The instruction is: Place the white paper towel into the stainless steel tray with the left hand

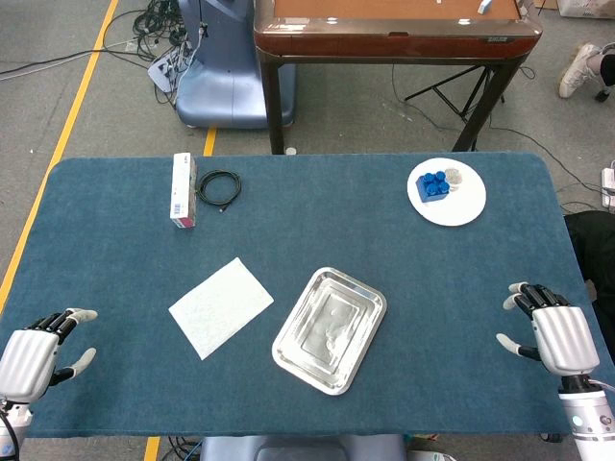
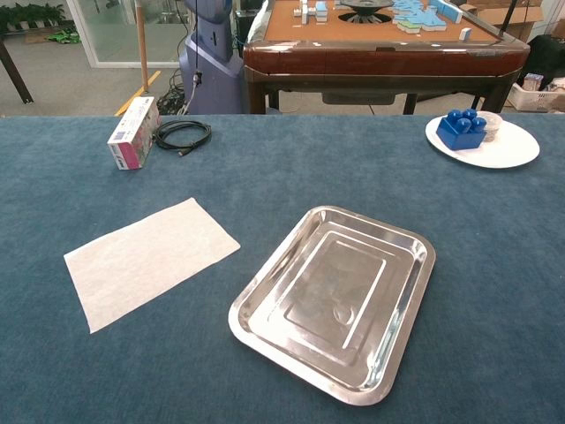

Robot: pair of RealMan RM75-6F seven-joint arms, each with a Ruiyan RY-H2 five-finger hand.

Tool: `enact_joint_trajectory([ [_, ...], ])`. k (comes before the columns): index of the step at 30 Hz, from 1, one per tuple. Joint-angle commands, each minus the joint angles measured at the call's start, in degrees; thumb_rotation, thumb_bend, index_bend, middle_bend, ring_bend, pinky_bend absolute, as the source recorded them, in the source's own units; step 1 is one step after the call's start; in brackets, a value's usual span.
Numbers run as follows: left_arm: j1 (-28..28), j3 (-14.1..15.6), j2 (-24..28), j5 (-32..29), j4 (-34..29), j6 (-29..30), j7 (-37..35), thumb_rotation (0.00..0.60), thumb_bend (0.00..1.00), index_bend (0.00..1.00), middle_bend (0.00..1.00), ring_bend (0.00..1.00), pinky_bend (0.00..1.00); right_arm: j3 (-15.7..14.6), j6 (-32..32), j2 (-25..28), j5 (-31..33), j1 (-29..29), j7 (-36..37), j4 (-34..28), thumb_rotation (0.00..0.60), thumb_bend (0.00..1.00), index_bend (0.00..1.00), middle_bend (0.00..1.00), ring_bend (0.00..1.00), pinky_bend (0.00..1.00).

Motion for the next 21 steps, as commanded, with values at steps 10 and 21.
enact_joint_trajectory([
  [10,-0.1,0.3,-0.2,0.4,0.0,0.0,-0.1,0.600,0.23,0.33,0.36,0.38,0.49,0.1,-0.6,0.0,0.5,0.1,-0.4,-0.2,0.600,0.09,0.45,0.32,0.27,0.43],
  [21,0.1,0.7,-0.9,2.0,0.0,1.5,-1.0,0.600,0.23,0.33,0.15,0.14,0.39,0.0,-1.5,0.2,0.7,0.5,-0.4,-0.8,0.600,0.09,0.45,0.33,0.27,0.43],
])
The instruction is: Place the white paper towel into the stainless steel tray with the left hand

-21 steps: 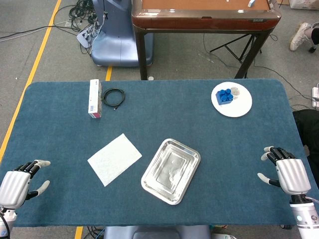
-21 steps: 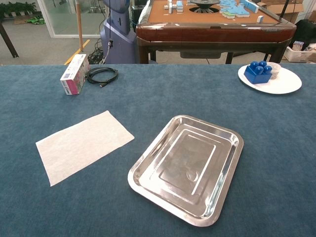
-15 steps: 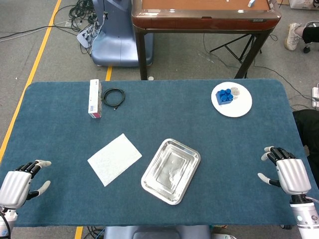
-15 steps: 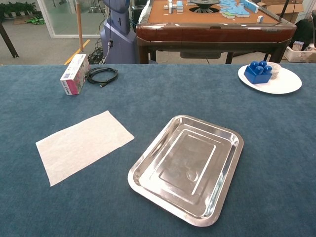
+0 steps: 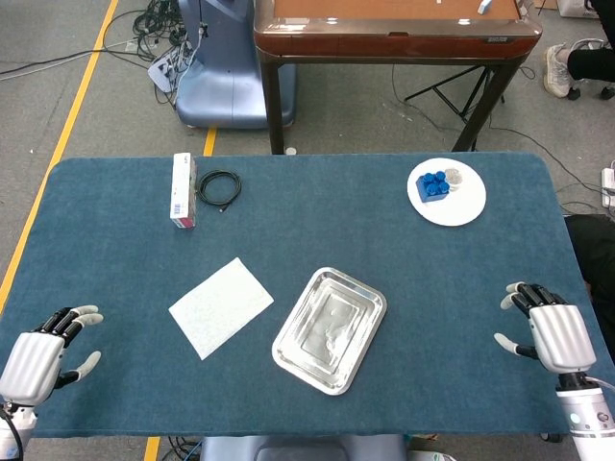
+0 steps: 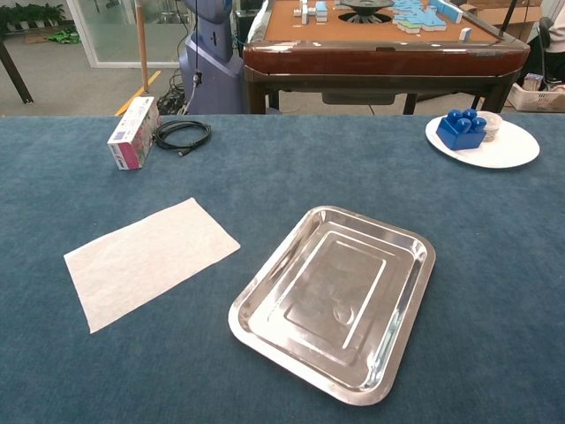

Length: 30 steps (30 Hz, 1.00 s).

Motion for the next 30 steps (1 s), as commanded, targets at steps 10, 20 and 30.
enact_joint_trajectory([
  [10,-0.8,0.5,-0.8,4.1,1.4,2.5,-4.5,0.600,0.13,0.27,0.00,0.00,0.13,0.2,0.4,-0.3,0.0,0.0,-0.2,-0.1,0.600,0.09,0.45,0.34,0.27,0.43],
  [20,-4.5,0.8,0.2,7.2,-2.1,-1.3,-3.4,0.600,0.13,0.27,0.00,0.00,0.11,0.1,0.3,-0.3,0.0,0.0,-0.5,-0.2,0.600,0.09,0.45,0.34,0.27,0.43],
  [30,-10.2,-0.2,-2.3,8.3,0.3,-5.7,-10.7,0.600,0.13,0.30,0.00,0.00,0.11,0.1,0.7,0.0,0.1,-0.2,0.0,-0.4,0.600,0.09,0.45,0.34,0.27,0.43],
])
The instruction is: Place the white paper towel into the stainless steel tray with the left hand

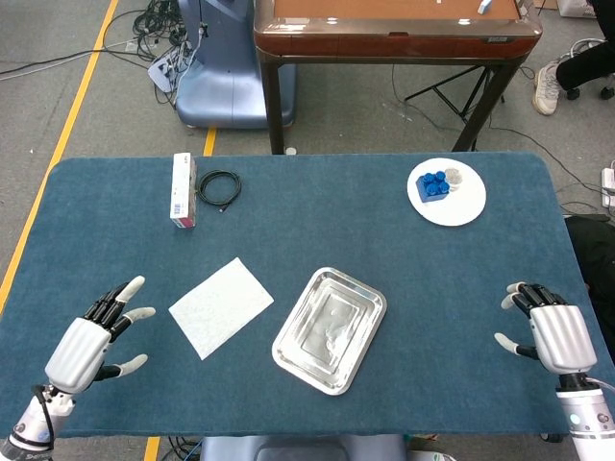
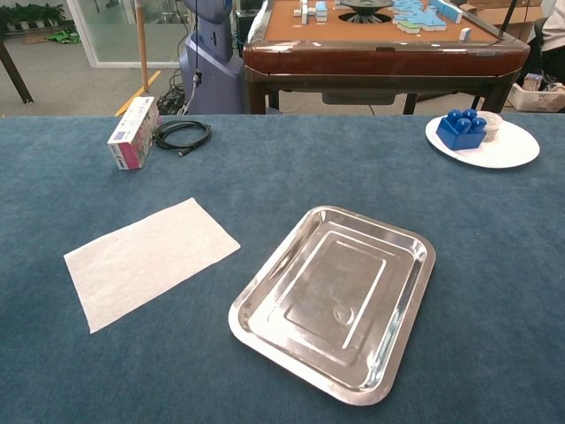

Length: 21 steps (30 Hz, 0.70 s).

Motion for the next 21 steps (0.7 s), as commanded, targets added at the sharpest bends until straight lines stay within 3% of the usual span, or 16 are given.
enact_joint_trajectory([
  [1,-3.1,-0.5,-1.1,0.4,2.7,-2.6,-4.0,0.600,0.13,0.31,0.00,0.00,0.11,0.0,0.0,0.1,0.0,0.0,0.1,0.0,0.600,0.09,0.45,0.34,0.27,0.43],
  [13,-7.4,-0.6,-1.7,-1.2,4.3,-9.2,0.9,0.600,0.13,0.34,0.00,0.00,0.10,0.0,-0.6,-0.1,0.3,0.2,-0.3,0.1,0.600,0.09,0.45,0.34,0.27,0.43],
  [21,-8.7,-0.8,-1.9,-6.3,2.0,-15.0,6.1,0.600,0.13,0.36,0.00,0.00,0.09,0.1,-0.5,0.1,0.4,0.2,0.4,0.0,0.600,0.09,0.45,0.34,0.27,0.43],
])
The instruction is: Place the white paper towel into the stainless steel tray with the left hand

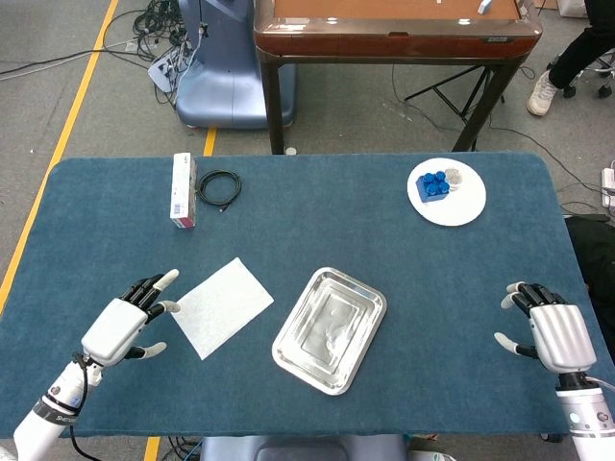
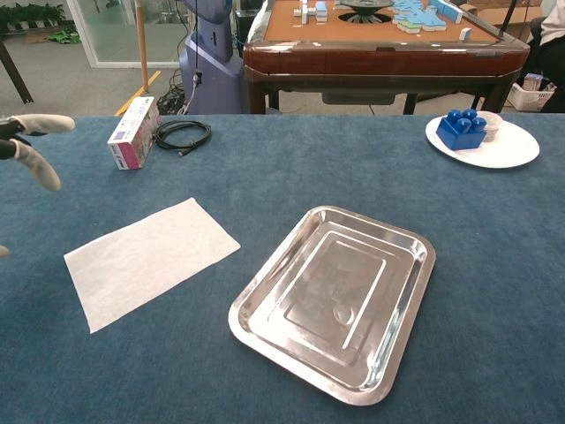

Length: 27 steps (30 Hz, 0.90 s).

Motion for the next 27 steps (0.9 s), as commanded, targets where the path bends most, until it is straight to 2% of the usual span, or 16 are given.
enact_joint_trajectory([
  [1,-0.6,-0.2,-0.4,-2.1,-0.9,-1.9,2.0,0.600,0.13,0.37,0.00,0.00,0.09,0.0,0.1,0.1,0.0,0.0,0.1,-0.1,0.600,0.09,0.45,0.34,0.27,0.43],
  [27,-2.4,0.4,-7.4,-6.4,2.8,-6.0,13.6,0.600,0.13,0.37,0.00,0.00,0.09,-0.2,3.1,2.0,-1.3,-1.7,-0.8,-3.7,0.600,0.09,0.45,0.34,0.27,0.43],
])
